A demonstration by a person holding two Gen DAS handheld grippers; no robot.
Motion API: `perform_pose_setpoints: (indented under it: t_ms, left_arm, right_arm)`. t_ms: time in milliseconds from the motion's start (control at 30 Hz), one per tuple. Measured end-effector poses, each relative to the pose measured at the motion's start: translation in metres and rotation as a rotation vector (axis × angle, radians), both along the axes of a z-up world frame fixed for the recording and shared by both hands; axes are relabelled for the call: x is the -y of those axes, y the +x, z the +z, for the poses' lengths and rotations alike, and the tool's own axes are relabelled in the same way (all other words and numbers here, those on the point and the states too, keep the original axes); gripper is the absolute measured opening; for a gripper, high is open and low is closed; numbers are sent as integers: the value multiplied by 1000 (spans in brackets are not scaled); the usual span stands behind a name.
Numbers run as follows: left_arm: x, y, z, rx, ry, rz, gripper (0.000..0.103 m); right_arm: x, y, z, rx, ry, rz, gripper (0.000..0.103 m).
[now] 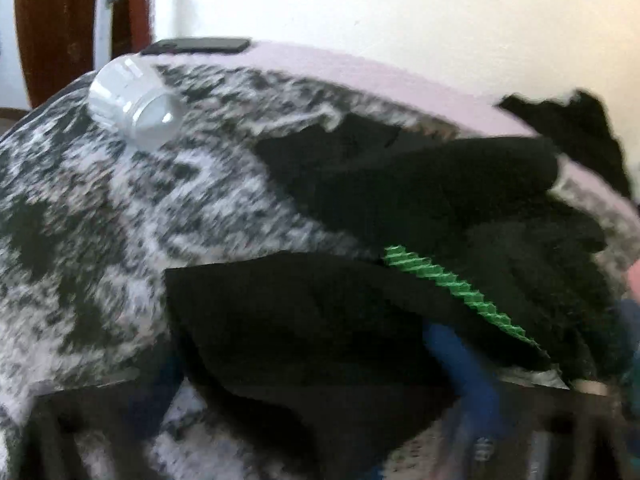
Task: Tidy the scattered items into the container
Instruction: 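Grasp the black glove with left tool while right tool grasps the battery card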
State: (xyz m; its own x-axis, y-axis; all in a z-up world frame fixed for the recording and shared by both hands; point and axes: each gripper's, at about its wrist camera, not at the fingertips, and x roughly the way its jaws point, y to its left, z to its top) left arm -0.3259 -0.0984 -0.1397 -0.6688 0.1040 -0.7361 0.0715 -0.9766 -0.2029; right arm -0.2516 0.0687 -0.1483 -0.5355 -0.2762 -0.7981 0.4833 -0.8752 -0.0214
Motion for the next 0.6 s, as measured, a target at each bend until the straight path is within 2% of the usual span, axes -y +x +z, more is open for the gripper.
perform_pose_setpoints:
  t_ms: [67, 100, 133, 167, 200, 233, 367, 433, 600]
  left_arm:
    - [7, 0, 2, 6, 38, 12, 11]
    - [12, 2, 3, 3, 64, 21, 8]
    - [16, 6, 5, 1, 83, 34, 8]
    - [19, 10, 7, -3, 91, 48, 7]
    - [23, 15, 11, -7, 100, 62, 7]
    - [27, 22, 15, -11, 110, 74, 7]
    - [44, 49, 38, -37, 134, 118, 7]
    - [51, 61, 52, -56, 117, 130, 7]
    - [63, 93, 75, -54, 85, 152, 7]
  right_arm:
    - [0, -5, -1, 12, -25, 11, 103]
    - [0, -7, -1, 16, -37, 14, 99]
    - [-1, -7, 2, 7, -51, 21, 82]
    - [-2, -6, 5, -2, -66, 28, 69]
    - [-2, -6, 7, -6, -58, 26, 31]
    - [-3, -5, 11, -2, -62, 31, 20]
    - [-3, 6, 24, -27, -51, 67, 12]
    - [-3, 15, 33, -48, -50, 90, 0]
    - [7, 43, 63, -97, -54, 175, 0]
